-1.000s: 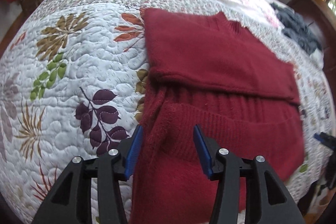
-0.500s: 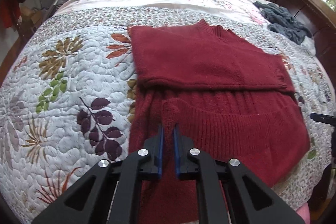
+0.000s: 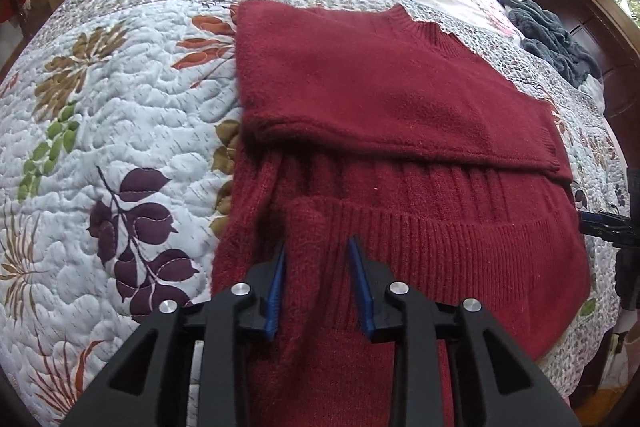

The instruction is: Fold small clothes

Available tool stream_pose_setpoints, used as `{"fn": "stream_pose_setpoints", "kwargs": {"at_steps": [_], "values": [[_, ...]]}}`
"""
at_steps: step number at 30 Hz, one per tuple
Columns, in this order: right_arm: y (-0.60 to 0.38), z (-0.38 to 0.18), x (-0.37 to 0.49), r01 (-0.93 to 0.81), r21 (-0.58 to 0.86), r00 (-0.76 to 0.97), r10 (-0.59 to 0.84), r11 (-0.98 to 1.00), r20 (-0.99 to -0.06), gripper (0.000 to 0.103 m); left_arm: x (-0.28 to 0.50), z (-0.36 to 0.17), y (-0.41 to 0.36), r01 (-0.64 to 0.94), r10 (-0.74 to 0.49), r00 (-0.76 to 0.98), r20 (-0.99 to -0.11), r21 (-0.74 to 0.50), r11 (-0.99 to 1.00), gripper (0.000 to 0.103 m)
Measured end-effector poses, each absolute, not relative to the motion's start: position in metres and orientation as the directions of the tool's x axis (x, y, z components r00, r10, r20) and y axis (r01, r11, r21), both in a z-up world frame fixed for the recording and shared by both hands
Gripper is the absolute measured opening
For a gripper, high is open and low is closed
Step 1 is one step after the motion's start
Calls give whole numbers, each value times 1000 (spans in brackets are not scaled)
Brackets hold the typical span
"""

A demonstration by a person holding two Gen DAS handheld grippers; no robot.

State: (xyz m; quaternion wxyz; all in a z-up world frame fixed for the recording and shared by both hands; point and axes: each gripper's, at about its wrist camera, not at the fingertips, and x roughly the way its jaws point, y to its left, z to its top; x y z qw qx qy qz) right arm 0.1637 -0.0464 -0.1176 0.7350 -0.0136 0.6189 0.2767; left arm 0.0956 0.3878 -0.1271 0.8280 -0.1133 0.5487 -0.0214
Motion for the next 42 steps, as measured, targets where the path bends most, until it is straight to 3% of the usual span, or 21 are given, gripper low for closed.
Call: {"fn": "stream_pose_setpoints", "kwargs": {"at_steps": [2, 8, 10, 13, 18, 21, 22, 23, 26, 34, 42], "values": [[-41, -122, 166, -439, 312, 71, 379, 842, -923, 46, 92, -123, 387, -86, -164, 407, -899, -217, 972, 16], [-28, -119, 158, -520, 246, 85, 337, 818, -938, 32, 91, -121, 382, -56, -166, 401, -901, -205, 977, 16], [-28, -117, 156, -521, 240, 95, 335, 819, -937, 24, 94, -126, 382, -67, -157, 393, -906, -198, 978, 23], [-26, -113, 148, -534, 212, 112, 317, 818, -942, 22, 98, -132, 381, -76, -148, 381, -913, -191, 979, 32], [-20, -119, 147, -545, 189, 102, 288, 817, -952, 26, 99, -134, 380, -84, -150, 378, -913, -195, 977, 37], [-20, -127, 154, -515, 229, 74, 309, 826, -948, 23, 97, -132, 379, -91, -141, 381, -914, -189, 978, 34], [-22, -127, 154, -510, 234, 74, 314, 828, -946, 18, 96, -131, 378, -92, -137, 382, -914, -185, 978, 26], [-24, -124, 154, -505, 237, 80, 319, 830, -945, 5, 95, -128, 376, -90, -131, 384, -914, -178, 980, 16], [-34, -108, 147, -500, 253, 110, 351, 828, -930, 5, 82, -112, 368, -55, -137, 420, -897, -176, 983, 9], [-72, -45, 106, -451, 407, 206, 537, 794, -818, 5, 41, -66, 363, -37, -169, 545, -821, -225, 974, 7], [-85, 7, 103, -460, 413, 303, 576, 786, -759, 5, 51, -3, 375, -52, -144, 678, -721, -242, 969, 7]]}}
